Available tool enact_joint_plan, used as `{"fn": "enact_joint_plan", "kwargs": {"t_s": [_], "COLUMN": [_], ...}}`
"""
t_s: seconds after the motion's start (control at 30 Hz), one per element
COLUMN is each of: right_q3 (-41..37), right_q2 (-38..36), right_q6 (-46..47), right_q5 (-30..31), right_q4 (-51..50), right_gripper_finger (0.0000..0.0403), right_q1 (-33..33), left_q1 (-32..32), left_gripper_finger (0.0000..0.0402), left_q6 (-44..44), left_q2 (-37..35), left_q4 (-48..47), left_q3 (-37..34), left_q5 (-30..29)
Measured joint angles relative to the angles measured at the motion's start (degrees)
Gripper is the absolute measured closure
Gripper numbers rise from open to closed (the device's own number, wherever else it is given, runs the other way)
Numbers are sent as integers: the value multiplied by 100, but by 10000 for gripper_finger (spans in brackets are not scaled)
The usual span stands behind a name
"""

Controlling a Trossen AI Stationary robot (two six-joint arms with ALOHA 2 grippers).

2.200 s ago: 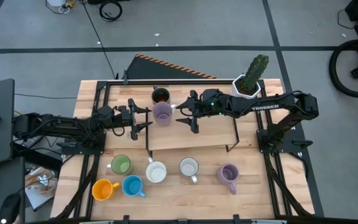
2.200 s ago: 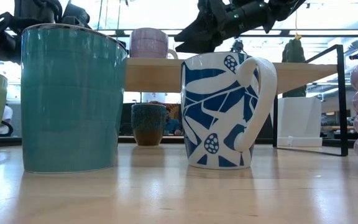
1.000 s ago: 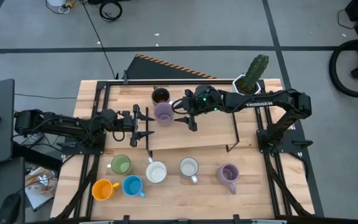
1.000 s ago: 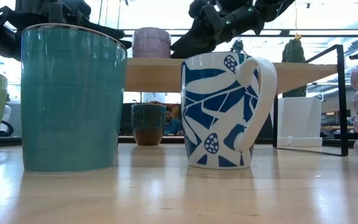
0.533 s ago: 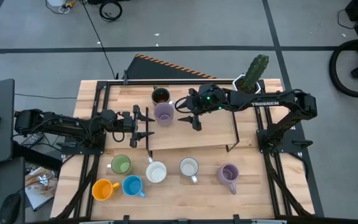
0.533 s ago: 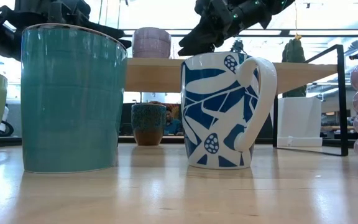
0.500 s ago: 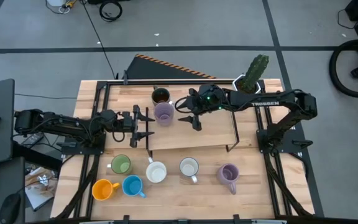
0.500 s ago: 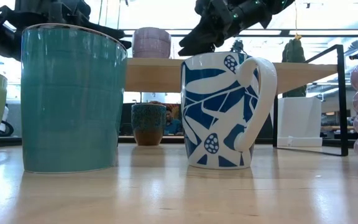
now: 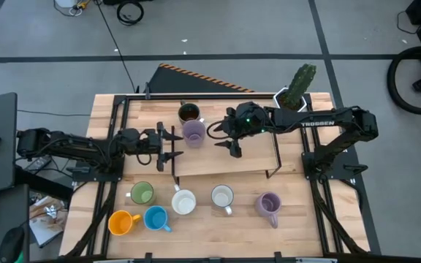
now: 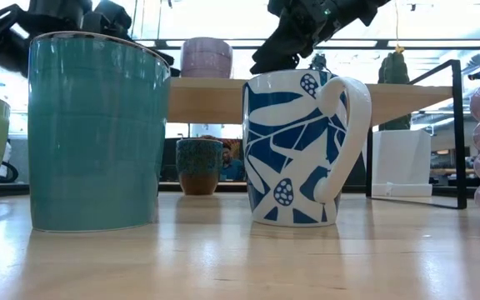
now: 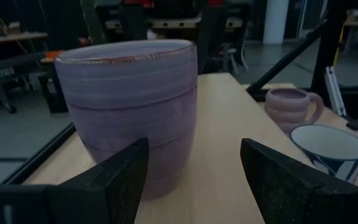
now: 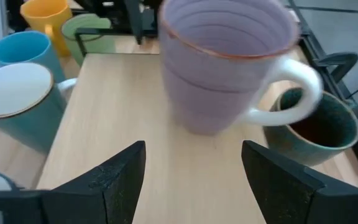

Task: Place coffee mugs
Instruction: Put the top purple mug on the shelf

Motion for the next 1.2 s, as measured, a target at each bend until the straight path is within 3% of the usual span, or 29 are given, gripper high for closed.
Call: {"fn": "enact_joint_plan", "kwargs": {"t_s": [0.33,0.83,1.2], "right_q3": [0,2,2], "right_q2": [0,173,197], "right_q6": [239,123,230], "right_q5": [31,166,296], "right_q4": [105,263,309], "right_gripper_finger": [131,130,130], "right_q1": [52,64,27], "left_q1": [0,-146,-120], "left_gripper_finger": [139,139,139], "left_q6": [-29,-170,-222], "left_q2": [2,-10,-654], "left_q4": [-1211,-1667,-2349], "left_q3": [704,758,748], "left_q5": [-105,-14,-847]}}
